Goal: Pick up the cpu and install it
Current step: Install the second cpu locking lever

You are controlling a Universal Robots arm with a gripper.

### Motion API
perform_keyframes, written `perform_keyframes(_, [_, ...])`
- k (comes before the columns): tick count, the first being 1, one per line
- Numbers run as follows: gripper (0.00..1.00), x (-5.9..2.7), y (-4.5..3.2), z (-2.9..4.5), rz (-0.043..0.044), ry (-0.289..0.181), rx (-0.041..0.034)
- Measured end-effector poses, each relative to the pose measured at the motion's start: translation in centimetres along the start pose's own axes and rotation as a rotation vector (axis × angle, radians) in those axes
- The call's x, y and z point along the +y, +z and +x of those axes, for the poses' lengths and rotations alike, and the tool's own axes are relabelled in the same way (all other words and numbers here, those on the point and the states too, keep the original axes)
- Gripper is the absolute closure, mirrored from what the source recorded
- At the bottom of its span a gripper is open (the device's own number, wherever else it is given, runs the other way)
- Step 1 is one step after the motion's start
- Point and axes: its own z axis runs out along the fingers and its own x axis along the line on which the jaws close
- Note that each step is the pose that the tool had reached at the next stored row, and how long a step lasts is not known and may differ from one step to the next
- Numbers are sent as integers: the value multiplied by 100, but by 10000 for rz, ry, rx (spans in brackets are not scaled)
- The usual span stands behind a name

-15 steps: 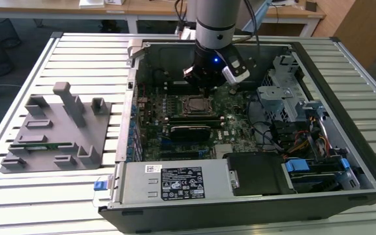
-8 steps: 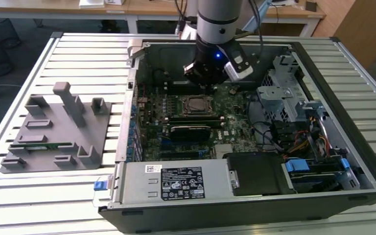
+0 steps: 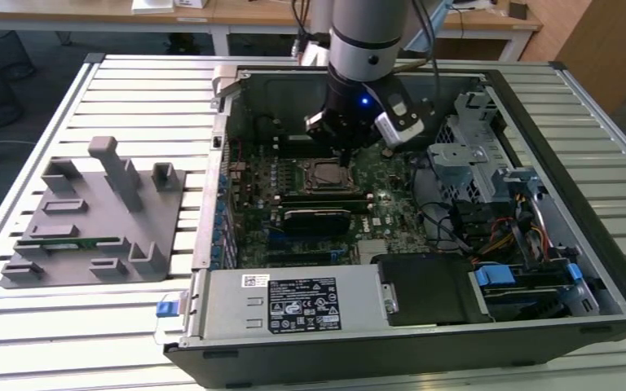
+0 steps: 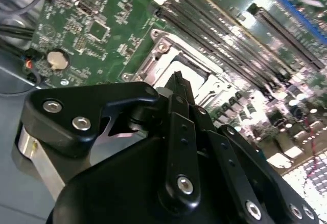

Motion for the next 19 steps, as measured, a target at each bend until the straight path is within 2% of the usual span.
perform_keyframes(2, [89, -29, -2, 2, -10, 8, 113])
perform_keyframes(3, [89, -53, -3, 4, -9, 9, 133])
perform_keyframes(6, [89, -148, -2, 12, -12, 10, 142])
perform_keyframes(10, [89, -231, 8, 26, -12, 7, 142])
perform_keyframes(15, [89, -256, 41, 118, -10, -28, 146])
perform_keyframes(19, [89, -284, 102, 188, -12, -36, 147])
